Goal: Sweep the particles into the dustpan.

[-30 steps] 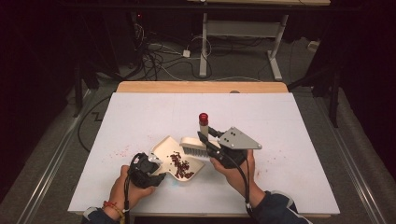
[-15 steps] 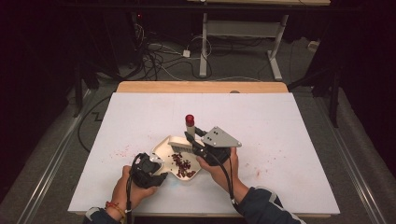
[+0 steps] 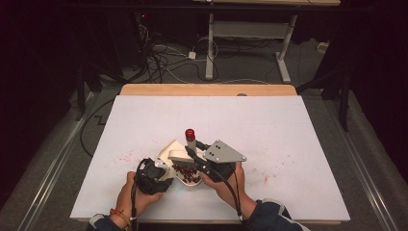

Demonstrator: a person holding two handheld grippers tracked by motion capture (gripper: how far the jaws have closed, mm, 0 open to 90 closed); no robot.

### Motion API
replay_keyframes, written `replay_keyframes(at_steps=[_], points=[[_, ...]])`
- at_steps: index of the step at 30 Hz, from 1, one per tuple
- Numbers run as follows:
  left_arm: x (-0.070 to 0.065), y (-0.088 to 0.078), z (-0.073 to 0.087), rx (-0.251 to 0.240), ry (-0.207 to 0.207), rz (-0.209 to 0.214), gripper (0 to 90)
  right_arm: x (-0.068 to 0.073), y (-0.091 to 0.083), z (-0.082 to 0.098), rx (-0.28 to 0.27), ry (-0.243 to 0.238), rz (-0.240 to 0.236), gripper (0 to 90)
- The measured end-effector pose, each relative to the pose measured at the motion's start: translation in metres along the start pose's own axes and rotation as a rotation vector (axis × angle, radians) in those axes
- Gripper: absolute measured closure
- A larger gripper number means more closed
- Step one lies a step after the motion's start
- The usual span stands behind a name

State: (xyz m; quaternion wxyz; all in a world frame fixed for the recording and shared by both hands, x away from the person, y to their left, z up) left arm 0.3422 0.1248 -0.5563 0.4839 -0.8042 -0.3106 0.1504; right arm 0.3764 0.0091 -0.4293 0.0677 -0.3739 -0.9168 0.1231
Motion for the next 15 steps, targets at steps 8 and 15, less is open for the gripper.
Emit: replay_keyframes(at_steps=[8,15], points=[[-0.003,0.001,-0.001,-0.004,-0.007,-0.012,63.4,-0.014,-0.003,-0.011,-0.04,0.019,0.022,70.0],[-0.006,0.001,-0.004,-0.02,-0.02,-0.022,63.2,-0.02,0.006,-0.002,-0.026,0.006,0.063,70.0]])
Point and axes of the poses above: each handheld gripper's, and its own axes: y roughly forward along the jaws, z roughly out of its underside, x roughly to its left, the point moved 10 cm from there along y, roughly forward along the jaws, and after that the axes turned 11 degrees about y, right-handed, at the moved point
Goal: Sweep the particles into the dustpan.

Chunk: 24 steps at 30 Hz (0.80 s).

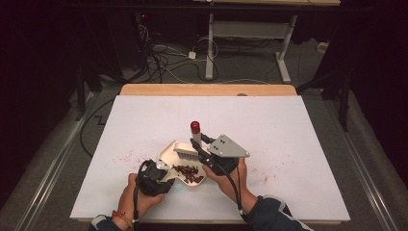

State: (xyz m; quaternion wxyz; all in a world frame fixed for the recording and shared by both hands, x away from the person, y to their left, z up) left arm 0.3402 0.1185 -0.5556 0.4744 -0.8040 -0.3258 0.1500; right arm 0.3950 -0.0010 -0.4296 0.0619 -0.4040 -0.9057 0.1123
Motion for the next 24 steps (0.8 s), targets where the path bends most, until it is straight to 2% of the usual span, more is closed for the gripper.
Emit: replay_keyframes(at_steps=[5,8,13,18,22,24], points=[[-0.002,0.002,-0.002,-0.017,-0.047,0.012,63.1,0.012,-0.002,0.002,0.013,-0.025,0.0,70.0],[-0.004,0.004,-0.003,-0.013,-0.048,-0.017,63.1,0.022,-0.004,0.003,0.026,-0.026,-0.015,70.0],[-0.002,0.005,-0.005,-0.018,-0.051,-0.018,63.3,0.031,-0.006,0.004,0.04,-0.021,-0.042,70.0],[0.002,0.005,-0.005,-0.022,-0.046,-0.027,63.6,0.025,-0.008,-0.001,0.027,-0.01,-0.038,70.0],[0.003,0.005,-0.005,-0.033,-0.043,-0.026,63.7,0.015,-0.013,-0.012,0.001,0.01,-0.038,69.9],[0.004,0.005,-0.004,-0.036,-0.036,-0.026,63.6,0.01,-0.016,-0.019,-0.008,-0.002,-0.049,70.0]])
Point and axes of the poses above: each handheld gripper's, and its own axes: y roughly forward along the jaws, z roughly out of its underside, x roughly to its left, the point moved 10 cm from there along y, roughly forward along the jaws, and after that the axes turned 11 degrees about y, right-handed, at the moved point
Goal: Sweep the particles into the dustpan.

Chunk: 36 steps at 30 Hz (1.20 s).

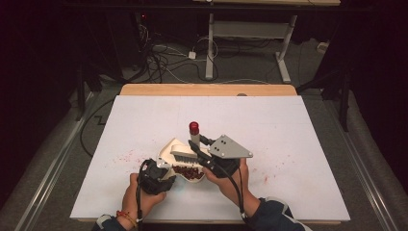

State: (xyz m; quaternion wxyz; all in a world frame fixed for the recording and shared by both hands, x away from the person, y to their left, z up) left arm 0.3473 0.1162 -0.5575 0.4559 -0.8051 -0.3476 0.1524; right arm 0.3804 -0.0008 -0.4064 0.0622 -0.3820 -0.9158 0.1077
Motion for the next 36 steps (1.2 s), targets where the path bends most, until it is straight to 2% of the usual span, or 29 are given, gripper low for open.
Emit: replay_keyframes(at_steps=[4,6,11,17,19,36], points=[[0.001,0.0,0.0,-0.004,-0.003,0.004,63.6,-0.011,-0.007,-0.008,-0.008,-0.014,0.014,69.9],[0.003,0.0,0.001,-0.003,0.003,0.001,63.7,-0.017,-0.01,-0.01,-0.002,-0.003,0.009,69.9],[0.005,-0.001,0.002,-0.008,0.002,-0.003,63.7,-0.029,-0.018,-0.017,0.015,-0.039,-0.003,69.9],[0.01,-0.002,0.004,-0.008,-0.008,-0.003,63.7,-0.047,-0.033,-0.021,0.022,-0.036,0.007,69.9],[0.011,-0.002,0.005,-0.01,-0.007,-0.005,63.7,-0.053,-0.039,-0.02,0.03,-0.046,0.016,69.9],[0.015,-0.001,0.007,-0.011,-0.01,-0.004,63.7,-0.11,-0.088,-0.001,0.064,0.007,0.108,69.9]])
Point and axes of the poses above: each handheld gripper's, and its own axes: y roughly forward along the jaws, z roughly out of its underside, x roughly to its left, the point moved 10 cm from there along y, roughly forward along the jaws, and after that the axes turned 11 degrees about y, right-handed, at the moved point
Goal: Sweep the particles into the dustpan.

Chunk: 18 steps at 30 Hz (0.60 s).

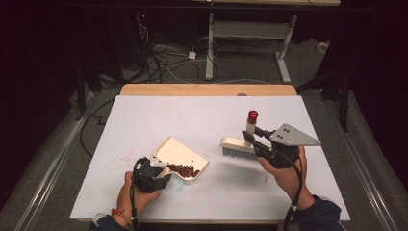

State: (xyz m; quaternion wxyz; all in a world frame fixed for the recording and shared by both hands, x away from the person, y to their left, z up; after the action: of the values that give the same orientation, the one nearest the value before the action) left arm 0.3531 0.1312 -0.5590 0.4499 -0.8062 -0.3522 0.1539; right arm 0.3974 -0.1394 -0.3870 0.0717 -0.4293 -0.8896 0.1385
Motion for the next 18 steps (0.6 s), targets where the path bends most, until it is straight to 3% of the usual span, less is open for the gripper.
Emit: replay_keyframes(at_steps=[9,18], points=[[0.0,0.001,-0.001,-0.003,-0.006,-0.005,63.7,-0.026,-0.019,0.018,0.021,0.057,0.032,69.9],[0.005,-0.001,0.002,-0.002,-0.02,-0.014,63.7,-0.031,-0.04,0.031,0.054,0.083,0.025,69.9]])
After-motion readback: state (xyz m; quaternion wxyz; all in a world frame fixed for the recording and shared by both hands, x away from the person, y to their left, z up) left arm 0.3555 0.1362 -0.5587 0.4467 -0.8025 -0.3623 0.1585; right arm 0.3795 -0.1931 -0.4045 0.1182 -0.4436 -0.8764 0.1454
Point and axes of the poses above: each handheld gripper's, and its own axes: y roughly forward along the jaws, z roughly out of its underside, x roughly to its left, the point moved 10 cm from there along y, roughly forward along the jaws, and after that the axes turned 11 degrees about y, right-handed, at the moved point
